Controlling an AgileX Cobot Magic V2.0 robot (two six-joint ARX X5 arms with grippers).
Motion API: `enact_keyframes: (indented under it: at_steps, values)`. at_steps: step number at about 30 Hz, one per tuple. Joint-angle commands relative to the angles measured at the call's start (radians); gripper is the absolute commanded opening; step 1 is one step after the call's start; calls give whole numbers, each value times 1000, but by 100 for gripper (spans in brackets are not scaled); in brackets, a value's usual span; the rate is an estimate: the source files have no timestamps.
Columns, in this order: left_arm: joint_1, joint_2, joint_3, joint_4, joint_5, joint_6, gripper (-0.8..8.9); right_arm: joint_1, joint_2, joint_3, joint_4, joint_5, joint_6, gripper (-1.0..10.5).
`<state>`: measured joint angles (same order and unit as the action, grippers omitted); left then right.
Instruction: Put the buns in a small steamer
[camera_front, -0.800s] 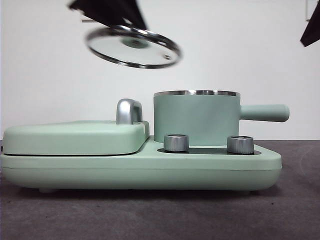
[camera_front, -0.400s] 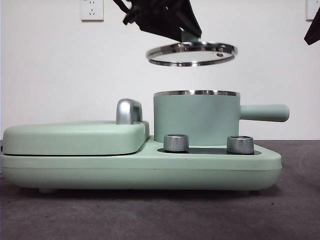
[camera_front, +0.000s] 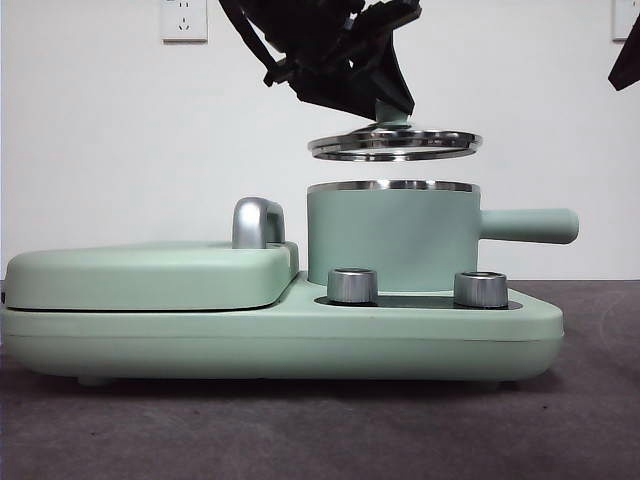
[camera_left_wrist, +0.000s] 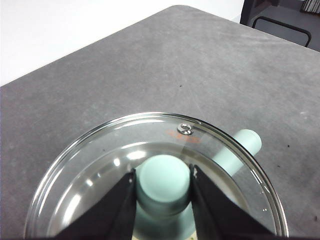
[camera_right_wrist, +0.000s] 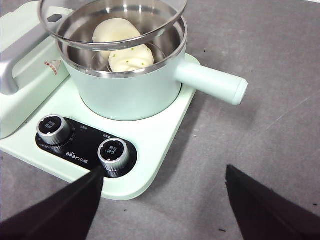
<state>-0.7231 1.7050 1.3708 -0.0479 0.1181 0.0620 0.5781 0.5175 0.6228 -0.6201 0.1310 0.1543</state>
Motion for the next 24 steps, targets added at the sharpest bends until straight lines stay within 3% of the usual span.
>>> enact_keyframes:
  at_steps: [1,24]
  values:
    - [-7,27,20,34,1,-2,10,8,3,3,5,1,22,387]
    - [0,56,19,21,-10,9,10,8,3,3,5,2,22,387]
